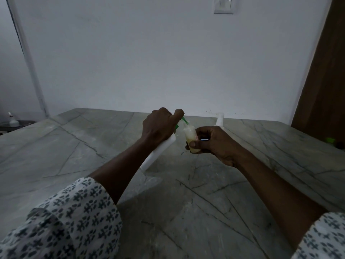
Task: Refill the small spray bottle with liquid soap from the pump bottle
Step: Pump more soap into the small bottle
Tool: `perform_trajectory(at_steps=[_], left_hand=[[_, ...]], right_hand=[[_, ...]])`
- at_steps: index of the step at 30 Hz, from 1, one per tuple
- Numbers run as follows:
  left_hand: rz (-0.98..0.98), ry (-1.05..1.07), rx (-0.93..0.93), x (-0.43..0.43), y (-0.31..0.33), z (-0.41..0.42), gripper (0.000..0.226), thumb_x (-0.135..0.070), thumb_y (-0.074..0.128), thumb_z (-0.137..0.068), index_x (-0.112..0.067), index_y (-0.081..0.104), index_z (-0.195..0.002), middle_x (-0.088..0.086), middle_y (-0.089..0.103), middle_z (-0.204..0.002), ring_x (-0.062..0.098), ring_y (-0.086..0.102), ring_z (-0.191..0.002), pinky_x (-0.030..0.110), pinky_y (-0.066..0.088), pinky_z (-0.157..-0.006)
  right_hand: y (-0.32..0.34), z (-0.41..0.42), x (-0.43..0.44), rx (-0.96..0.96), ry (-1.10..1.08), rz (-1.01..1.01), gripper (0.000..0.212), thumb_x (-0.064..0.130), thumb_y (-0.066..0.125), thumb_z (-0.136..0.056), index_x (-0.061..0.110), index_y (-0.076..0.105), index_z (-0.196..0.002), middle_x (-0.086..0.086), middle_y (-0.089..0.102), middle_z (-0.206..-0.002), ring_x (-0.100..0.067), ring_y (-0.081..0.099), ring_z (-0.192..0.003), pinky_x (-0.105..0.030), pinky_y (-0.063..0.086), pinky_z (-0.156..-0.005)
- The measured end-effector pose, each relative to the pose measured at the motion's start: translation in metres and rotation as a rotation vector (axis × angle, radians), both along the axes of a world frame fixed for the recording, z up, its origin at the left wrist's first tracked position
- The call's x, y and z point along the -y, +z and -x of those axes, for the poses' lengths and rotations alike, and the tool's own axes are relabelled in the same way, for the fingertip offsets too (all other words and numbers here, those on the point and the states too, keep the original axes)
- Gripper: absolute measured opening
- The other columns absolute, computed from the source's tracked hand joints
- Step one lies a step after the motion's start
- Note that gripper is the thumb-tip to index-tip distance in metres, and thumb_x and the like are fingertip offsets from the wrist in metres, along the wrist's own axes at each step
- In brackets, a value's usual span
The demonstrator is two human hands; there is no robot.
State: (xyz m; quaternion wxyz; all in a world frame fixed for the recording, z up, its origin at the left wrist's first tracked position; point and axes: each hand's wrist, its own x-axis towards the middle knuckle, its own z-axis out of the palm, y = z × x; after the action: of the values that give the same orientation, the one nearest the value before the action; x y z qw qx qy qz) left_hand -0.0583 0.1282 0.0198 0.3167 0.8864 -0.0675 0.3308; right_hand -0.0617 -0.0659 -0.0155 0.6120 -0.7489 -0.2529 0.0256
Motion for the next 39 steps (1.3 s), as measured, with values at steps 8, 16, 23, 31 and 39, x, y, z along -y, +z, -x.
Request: perform_trajectory(at_steps=[8,16,23,31,39], left_hand=[[-0.025,0.008,-0.014,0.0012,-0.0027,-0.0013,0.064,-0.058,0.033,-0.082,-0.006,0.058,-0.054,0.002,0.059,-0.055,0.021,0.054,-0.06,0.03,0.03,-0.056],[0.014,0.01,-0.004,0.0008,-0.0033,-0.0029,0.07,-0.065,0.039,-0.089,-0.015,0.045,-0.041,-0.006,0.049,-0.041,0.016,0.049,-0.051,0.028,0.028,-0.054],[-0.145,0.016,0.071,-0.0023,-0.003,-0.002,0.047,-0.032,0.049,-0.088,-0.042,0.041,-0.043,-0.001,0.034,-0.053,0.024,0.037,-0.056,0.033,0.036,-0.057],[0.0,-0.012,0.012,-0.0011,-0.0026,-0.0015,0.068,-0.065,0.032,-0.086,-0.016,0.05,-0.042,-0.007,0.049,-0.042,0.013,0.048,-0.05,0.028,0.029,-0.055],[0.003,-0.023,0.017,-0.0002,-0.0033,-0.0024,0.068,-0.058,0.038,-0.091,-0.011,0.053,-0.043,-0.004,0.053,-0.04,0.014,0.049,-0.049,0.028,0.032,-0.056]], right_hand=[[-0.0007,0.0,0.0,-0.012,0.003,-0.005,0.037,0.002,0.074,-0.077,-0.001,0.064,-0.113,-0.019,0.07,-0.106,-0.03,0.071,-0.096,-0.042,0.058,-0.085],[-0.0007,0.0002,-0.0005,-0.044,0.022,-0.07,0.036,0.0,0.073,-0.078,-0.002,0.063,-0.113,-0.019,0.071,-0.105,-0.031,0.071,-0.094,-0.038,0.059,-0.081],[-0.0033,0.002,-0.0046,-0.033,0.037,-0.044,0.034,0.0,0.073,-0.078,0.0,0.065,-0.111,-0.018,0.072,-0.103,-0.028,0.072,-0.092,-0.031,0.06,-0.075],[-0.0008,0.0017,-0.0054,-0.045,0.028,-0.087,0.036,0.0,0.072,-0.079,-0.001,0.062,-0.114,-0.019,0.07,-0.107,-0.028,0.071,-0.094,-0.033,0.06,-0.077],[-0.0002,0.0015,-0.0034,-0.034,0.009,-0.062,0.038,0.001,0.072,-0.078,-0.001,0.062,-0.115,-0.018,0.07,-0.107,-0.027,0.072,-0.094,-0.034,0.06,-0.078]])
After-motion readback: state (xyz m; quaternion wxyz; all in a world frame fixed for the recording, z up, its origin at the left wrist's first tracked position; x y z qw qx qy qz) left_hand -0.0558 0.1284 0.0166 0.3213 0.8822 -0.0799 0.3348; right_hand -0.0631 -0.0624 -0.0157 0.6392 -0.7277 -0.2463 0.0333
